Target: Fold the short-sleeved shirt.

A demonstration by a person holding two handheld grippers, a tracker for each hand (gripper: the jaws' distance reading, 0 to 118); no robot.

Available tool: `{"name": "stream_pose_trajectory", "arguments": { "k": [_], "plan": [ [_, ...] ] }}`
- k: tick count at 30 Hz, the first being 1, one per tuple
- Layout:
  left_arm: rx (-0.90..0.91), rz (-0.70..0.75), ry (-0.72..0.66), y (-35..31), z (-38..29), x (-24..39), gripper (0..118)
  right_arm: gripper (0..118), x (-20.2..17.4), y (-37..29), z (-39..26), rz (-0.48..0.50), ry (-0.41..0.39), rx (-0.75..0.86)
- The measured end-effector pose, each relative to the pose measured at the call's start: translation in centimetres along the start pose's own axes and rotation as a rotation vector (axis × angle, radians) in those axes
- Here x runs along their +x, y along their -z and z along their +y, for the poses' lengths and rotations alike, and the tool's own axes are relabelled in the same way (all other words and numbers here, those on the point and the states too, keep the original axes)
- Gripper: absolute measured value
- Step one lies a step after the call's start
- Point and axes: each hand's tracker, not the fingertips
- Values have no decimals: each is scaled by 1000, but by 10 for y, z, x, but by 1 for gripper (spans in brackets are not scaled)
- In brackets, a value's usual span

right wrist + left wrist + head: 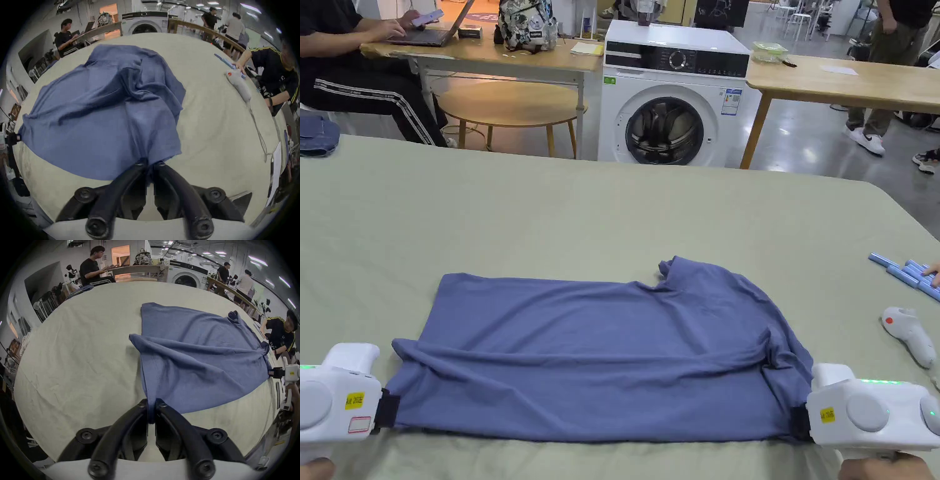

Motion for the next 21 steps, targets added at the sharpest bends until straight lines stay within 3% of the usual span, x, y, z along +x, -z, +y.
{"name": "stream_pose_trajectory", "arguments": {
  "k": [9, 15, 21],
  "plan": [
    [43, -29, -29, -20, 8, -5, 1, 4, -11, -52, 2, -44, -16, 103],
    [85, -52, -49, -50, 14, -11, 1, 4, -7, -95, 9, -21, -29, 149],
    [88, -61, -62, -70, -17, -28, 1, 4, -5, -122, -33, -32, -27, 157]
  ]
}}
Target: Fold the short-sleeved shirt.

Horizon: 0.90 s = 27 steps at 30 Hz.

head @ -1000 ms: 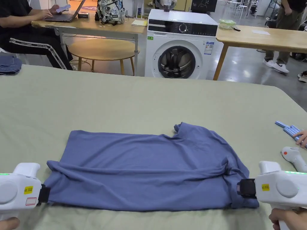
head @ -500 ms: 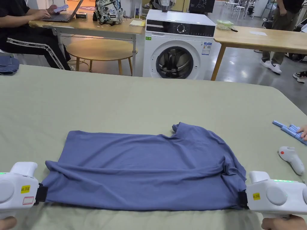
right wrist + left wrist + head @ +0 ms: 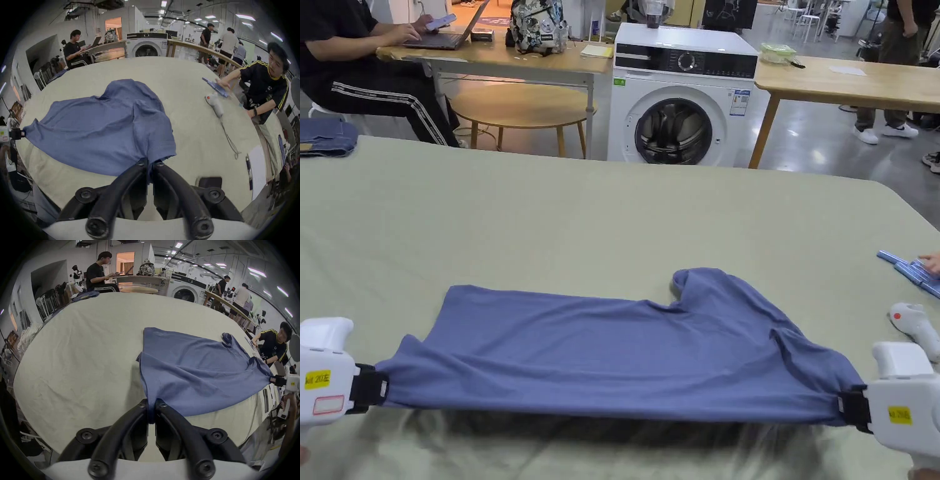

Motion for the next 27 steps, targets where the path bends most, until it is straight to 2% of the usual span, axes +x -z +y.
{"name": "stream_pose_trajectory", "arguments": {
  "k": [6, 10, 17, 19, 20, 21, 22, 24, 25, 27],
  "plan": [
    [-47, 30, 0, 2, -51, -11, 1, 4, -2, 3, -62, -24, -28, -76],
    [-92, 47, 16, 24, -74, -11, 1, 4, -12, 40, -92, -68, -58, -158],
    [-131, 74, 1, 48, -80, -13, 1, 6, -16, 59, -95, -110, -78, -164],
    [-134, 74, 3, 45, -77, -12, 1, 19, -15, 56, -91, -116, -85, -169],
    [-135, 72, 0, 42, -74, -12, 1, 30, -15, 54, -88, -127, -84, -165],
    [-131, 67, -11, 39, -71, -11, 3, 48, -15, 51, -84, -152, -88, -161],
    [-120, 60, -21, 33, -68, -9, 5, 60, -15, 46, -79, -175, -86, -147],
    [-88, 63, -19, 25, -59, -4, 8, 64, -14, 37, -69, -175, -71, -98],
    [-56, 71, -9, 20, -53, 0, 10, 64, -26, 23, -62, -171, -63, -57],
    [6, 71, 6, 11, -39, 5, 28, 64, -32, 14, -49, -168, -57, 3]
  ]
}}
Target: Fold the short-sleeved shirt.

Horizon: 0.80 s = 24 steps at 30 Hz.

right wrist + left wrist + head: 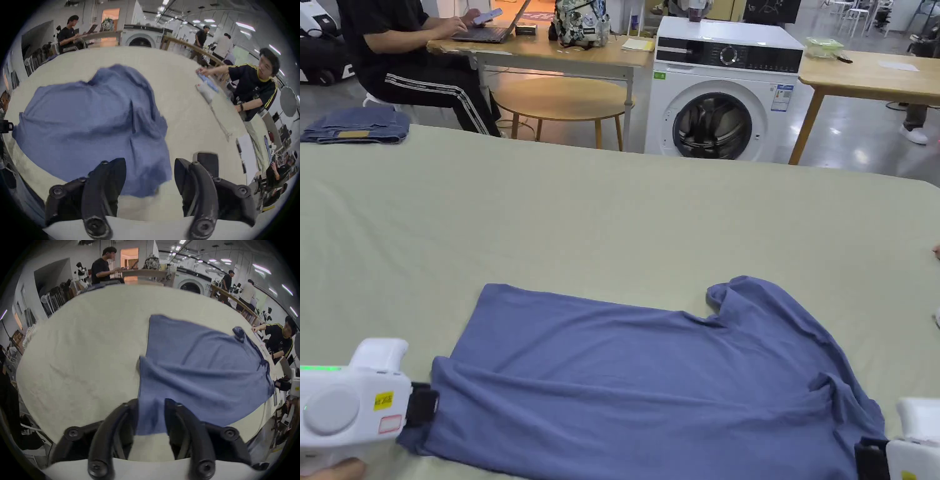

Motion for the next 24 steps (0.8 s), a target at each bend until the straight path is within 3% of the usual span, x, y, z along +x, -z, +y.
{"name": "stream_pose_trajectory", "arguments": {
  "k": [1, 8, 11, 13, 15, 17, 24],
  "plan": [
    [38, -3, 1, -5, 8, 4, 34, 64, -3, -4, 7, 13, 11, 55],
    [350, -13, 88, -28, 43, 41, 34, 62, -45, -23, 37, 64, 107, 411],
    [486, 13, 103, -32, 51, 56, 33, 22, -68, -38, 49, 67, 134, 554],
    [544, 32, 106, -36, 55, 65, 29, 12, -82, -43, 54, 87, 145, 611],
    [590, 43, 113, -37, 58, 72, 6, 0, -94, -48, 62, 110, 150, 649],
    [652, 66, 116, -39, 58, 78, 0, 0, -104, -51, 65, 125, 159, 701],
    [695, 53, 109, -38, 67, 84, 0, 0, -126, -53, 84, 147, 144, 745]
  ]
}}
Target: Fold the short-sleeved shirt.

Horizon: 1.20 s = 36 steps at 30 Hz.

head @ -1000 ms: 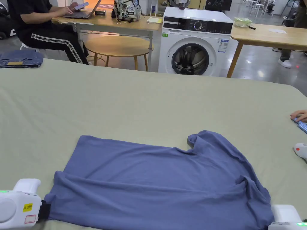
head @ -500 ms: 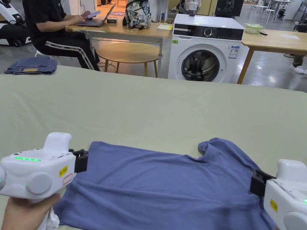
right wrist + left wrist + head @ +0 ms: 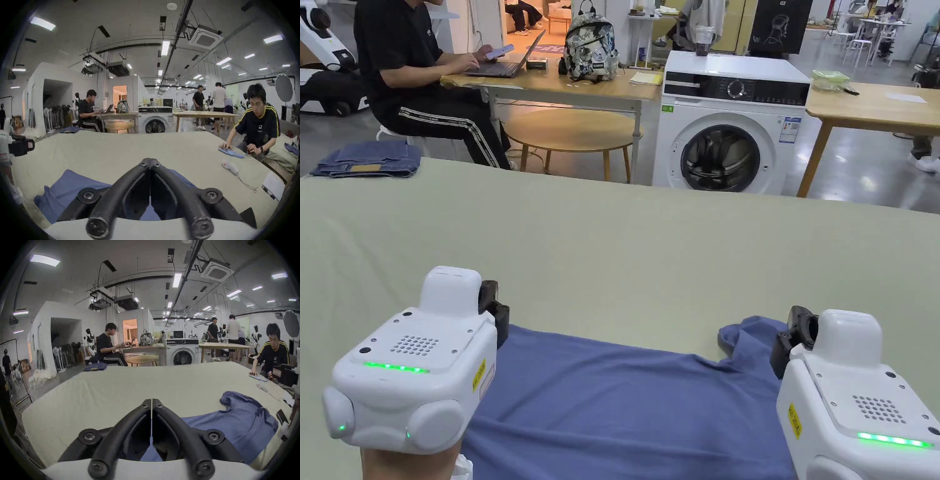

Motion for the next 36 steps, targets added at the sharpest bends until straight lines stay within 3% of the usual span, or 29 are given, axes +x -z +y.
{"name": "stream_pose_trajectory", "arguments": {
  "k": [5, 17, 21, 25, 29, 34, 36],
  "plan": [
    [-153, -33, -42, 54, 3, -28, 0, 0, -6, 15, 2, 14, -15, 0],
    [-759, -173, -190, 235, -11, -91, 1, 0, 0, 51, -13, -5, -54, -124],
    [-831, -166, -209, 266, -24, -96, 45, 0, 5, 58, -23, -23, -80, -174],
    [-895, -137, -210, 289, -37, -94, 63, 0, 9, 62, -31, -39, -89, -210],
    [-956, -111, -138, 303, -52, -84, 62, 0, 13, 65, -38, -51, -90, -239],
    [-916, -93, -2, 296, -53, -62, 47, 0, 18, 69, -44, -67, -91, -275],
    [-893, -109, -14, 292, -54, -57, 18, 0, 20, 70, -46, -69, -84, -288]
  ]
}}
